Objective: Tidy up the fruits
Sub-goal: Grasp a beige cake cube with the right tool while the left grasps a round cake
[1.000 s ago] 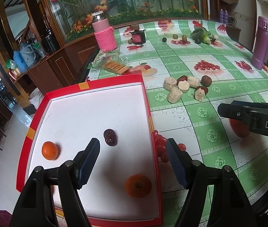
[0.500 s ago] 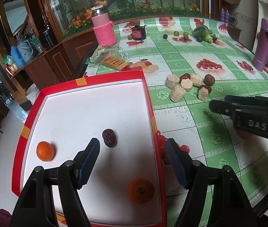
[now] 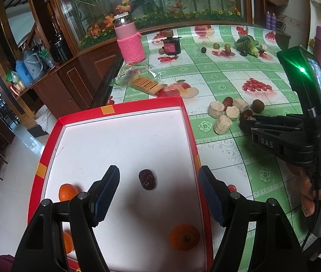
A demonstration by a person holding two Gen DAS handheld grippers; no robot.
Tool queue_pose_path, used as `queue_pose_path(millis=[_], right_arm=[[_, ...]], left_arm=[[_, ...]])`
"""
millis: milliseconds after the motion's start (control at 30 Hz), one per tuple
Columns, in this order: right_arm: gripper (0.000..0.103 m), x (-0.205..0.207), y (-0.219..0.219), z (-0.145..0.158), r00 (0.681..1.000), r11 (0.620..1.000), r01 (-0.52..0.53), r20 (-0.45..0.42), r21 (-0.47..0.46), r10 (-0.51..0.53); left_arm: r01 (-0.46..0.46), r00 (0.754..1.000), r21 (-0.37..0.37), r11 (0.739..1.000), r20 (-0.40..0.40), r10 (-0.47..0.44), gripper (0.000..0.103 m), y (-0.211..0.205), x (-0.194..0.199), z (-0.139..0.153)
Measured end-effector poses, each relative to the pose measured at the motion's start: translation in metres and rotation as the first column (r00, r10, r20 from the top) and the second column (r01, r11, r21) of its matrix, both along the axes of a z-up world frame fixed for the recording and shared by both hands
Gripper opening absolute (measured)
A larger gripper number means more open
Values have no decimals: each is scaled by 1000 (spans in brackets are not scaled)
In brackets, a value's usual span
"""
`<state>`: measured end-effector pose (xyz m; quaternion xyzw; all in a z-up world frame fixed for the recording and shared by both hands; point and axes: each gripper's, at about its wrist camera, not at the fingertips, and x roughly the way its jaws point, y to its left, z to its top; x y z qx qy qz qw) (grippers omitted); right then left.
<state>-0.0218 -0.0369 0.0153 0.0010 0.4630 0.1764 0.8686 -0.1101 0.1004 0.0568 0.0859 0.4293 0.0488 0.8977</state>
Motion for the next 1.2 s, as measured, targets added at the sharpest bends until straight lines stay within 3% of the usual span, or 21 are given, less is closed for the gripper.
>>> queue_pose_path(millis=[300, 633, 800, 1200], right_arm=[[24, -12, -60, 0, 997, 997, 68, -23, 37, -67], [24, -17, -126, -4, 990, 969, 142, -13, 202, -142], [24, -14, -128, 1, 990, 965, 133, 16, 228, -140], [24, -15, -134, 4, 989, 959, 134, 31, 249, -147]], left_arm=[[26, 999, -49, 998, -29, -28, 72, -7, 2, 1], [124, 989, -172, 977, -54, -135, 69, -38, 55, -14], [131, 988, -150, 980, -65, -142, 65, -52, 71, -20], [101, 983, -126, 987, -139, -118, 44, -63, 105, -49]])
